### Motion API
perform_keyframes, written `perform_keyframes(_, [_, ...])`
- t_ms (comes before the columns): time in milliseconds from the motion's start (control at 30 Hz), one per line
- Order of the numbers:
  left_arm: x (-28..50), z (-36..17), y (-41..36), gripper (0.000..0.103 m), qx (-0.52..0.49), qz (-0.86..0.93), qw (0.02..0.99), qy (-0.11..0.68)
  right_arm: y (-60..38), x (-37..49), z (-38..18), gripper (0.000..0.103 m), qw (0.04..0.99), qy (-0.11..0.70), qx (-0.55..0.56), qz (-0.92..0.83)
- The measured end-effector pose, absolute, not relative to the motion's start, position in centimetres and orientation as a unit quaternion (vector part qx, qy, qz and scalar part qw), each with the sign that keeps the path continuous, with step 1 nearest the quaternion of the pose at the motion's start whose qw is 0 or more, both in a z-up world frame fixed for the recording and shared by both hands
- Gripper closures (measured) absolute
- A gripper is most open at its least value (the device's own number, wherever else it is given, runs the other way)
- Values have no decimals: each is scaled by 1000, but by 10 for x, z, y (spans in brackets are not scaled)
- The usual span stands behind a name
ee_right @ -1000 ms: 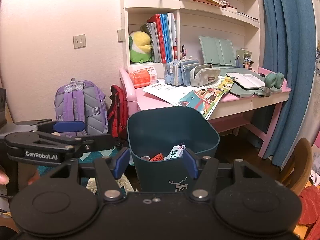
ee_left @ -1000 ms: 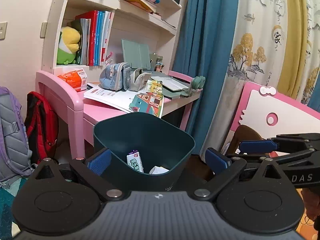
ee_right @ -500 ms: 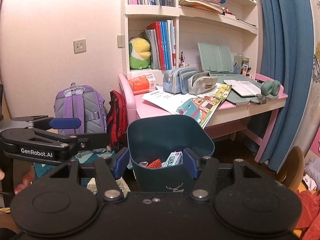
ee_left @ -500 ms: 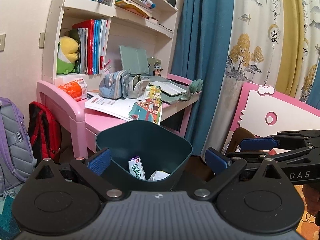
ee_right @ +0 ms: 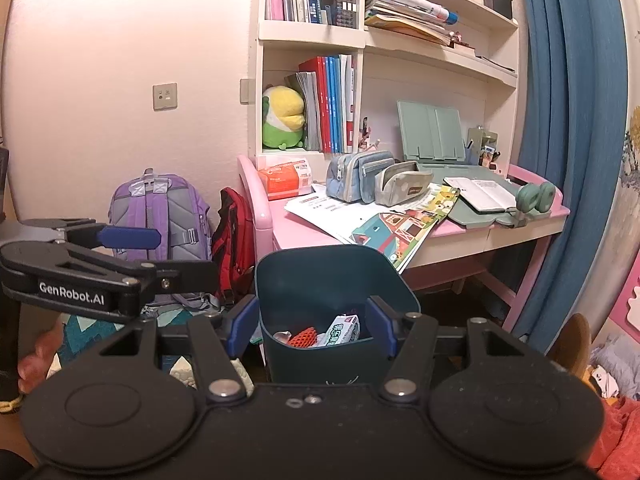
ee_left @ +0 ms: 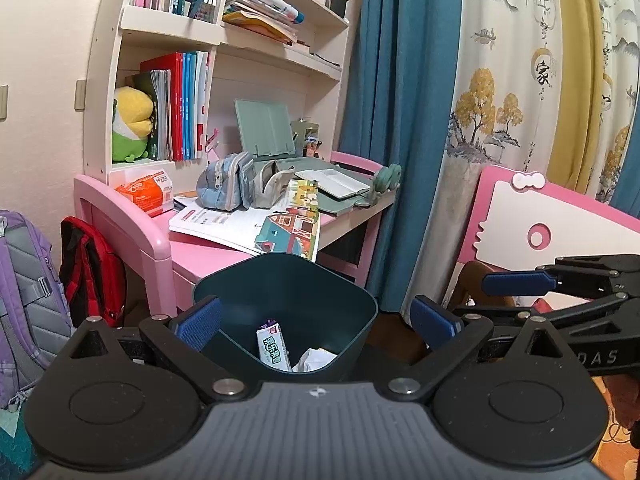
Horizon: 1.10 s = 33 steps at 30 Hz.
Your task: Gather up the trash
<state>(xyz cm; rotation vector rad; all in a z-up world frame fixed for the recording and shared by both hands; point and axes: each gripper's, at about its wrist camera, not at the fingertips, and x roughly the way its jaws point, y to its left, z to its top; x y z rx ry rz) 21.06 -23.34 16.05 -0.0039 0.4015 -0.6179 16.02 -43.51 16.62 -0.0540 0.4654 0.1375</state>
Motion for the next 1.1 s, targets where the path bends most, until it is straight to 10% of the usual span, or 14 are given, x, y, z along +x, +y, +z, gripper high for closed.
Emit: perform_keyframes(1100, [160,164,-216,2,1,-289,938,189,-418,105,163,45,970,233,-23,66])
